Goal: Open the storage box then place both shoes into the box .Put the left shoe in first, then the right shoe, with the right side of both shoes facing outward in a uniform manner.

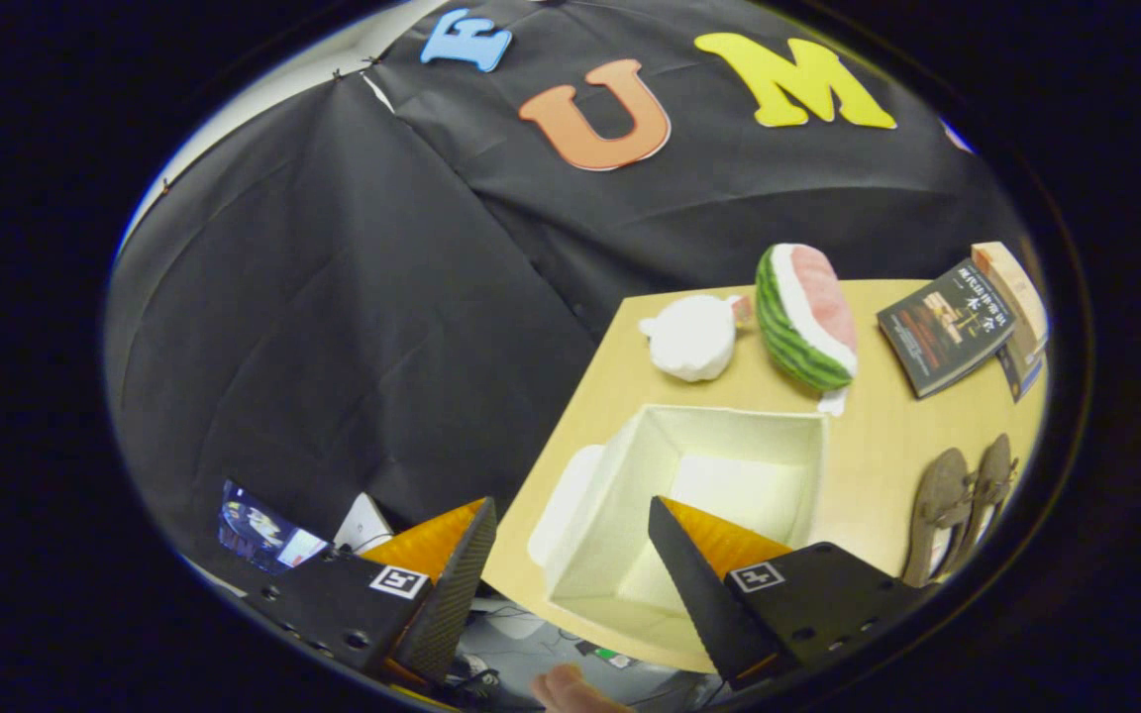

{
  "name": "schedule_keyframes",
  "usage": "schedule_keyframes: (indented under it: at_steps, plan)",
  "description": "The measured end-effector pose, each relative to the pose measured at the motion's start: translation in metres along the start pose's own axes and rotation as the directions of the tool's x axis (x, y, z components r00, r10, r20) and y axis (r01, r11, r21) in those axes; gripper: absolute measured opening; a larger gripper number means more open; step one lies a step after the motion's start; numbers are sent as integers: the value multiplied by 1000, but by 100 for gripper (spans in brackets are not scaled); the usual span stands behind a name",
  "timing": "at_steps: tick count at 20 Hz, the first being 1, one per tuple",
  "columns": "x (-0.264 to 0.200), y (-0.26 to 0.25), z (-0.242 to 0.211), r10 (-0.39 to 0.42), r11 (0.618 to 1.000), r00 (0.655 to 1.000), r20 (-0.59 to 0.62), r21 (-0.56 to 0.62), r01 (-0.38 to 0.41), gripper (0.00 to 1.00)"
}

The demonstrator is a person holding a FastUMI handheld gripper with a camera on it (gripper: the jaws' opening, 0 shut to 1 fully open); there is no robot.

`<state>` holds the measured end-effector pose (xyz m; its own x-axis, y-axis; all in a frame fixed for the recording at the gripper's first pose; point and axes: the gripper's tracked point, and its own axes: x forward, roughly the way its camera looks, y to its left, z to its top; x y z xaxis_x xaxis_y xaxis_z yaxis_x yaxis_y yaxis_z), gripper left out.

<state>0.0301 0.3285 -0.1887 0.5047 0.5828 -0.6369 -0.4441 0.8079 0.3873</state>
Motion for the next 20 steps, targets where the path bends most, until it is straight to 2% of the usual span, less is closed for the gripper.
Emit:
schedule_keyframes:
  at_steps: [8,16,20]
  plan:
    - [-48,-167,-15,-163,986,987,-15,35,163,94]
    - [-74,-318,-82,-325,940,938,-119,64,334,95]
    - [-78,-358,-115,-366,922,913,-179,66,383,94]
